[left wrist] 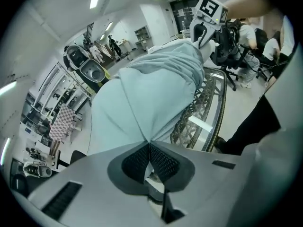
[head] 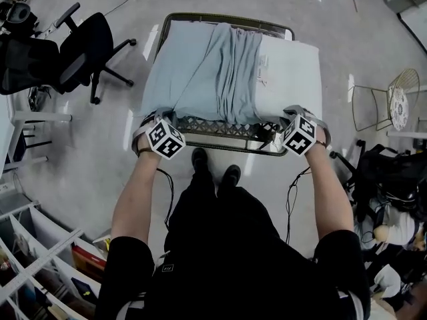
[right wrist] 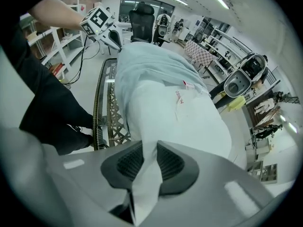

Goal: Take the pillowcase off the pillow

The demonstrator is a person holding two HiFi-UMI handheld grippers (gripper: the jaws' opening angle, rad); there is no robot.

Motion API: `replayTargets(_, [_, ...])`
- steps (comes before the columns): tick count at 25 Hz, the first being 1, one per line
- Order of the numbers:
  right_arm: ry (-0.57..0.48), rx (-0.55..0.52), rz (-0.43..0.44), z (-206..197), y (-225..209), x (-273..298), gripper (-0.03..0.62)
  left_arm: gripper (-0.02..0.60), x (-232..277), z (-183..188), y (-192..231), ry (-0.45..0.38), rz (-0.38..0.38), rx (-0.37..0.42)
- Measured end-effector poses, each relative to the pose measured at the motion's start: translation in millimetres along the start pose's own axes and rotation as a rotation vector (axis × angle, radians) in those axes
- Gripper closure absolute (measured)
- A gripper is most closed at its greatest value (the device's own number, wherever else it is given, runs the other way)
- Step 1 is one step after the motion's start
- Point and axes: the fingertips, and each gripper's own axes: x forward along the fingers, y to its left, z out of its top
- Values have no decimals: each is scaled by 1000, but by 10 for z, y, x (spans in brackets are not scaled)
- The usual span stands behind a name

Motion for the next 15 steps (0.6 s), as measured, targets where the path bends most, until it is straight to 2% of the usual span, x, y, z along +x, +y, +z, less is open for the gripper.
replayTargets(2, [29, 14, -10, -73, -10, 8, 510, 577, 13, -371, 192, 77, 40, -24])
replayTargets(4, [80, 31, -22, -232, -40, 15, 516, 577, 15, -887, 491, 156, 71, -110])
replayTargets(6, [120, 65, -12, -341, -46, 13, 514, 577, -43, -1227, 789, 151, 62, -215])
replayTargets(7, [133, 91, 3, -345, -24, 18, 505, 577, -74, -1258, 905, 123, 61, -231])
replayTargets(9, [166, 119, 23, -305, 43, 48, 470, 576, -89, -1111, 1018, 55, 67, -201])
replayTargets(12, [214, 116, 30, -258, 97, 40, 444, 575, -50, -645, 1022, -60, 52, -148])
replayTargets(15, [192, 180, 10, -165, -19, -107, 444, 575, -40, -122, 1082, -171, 24, -117])
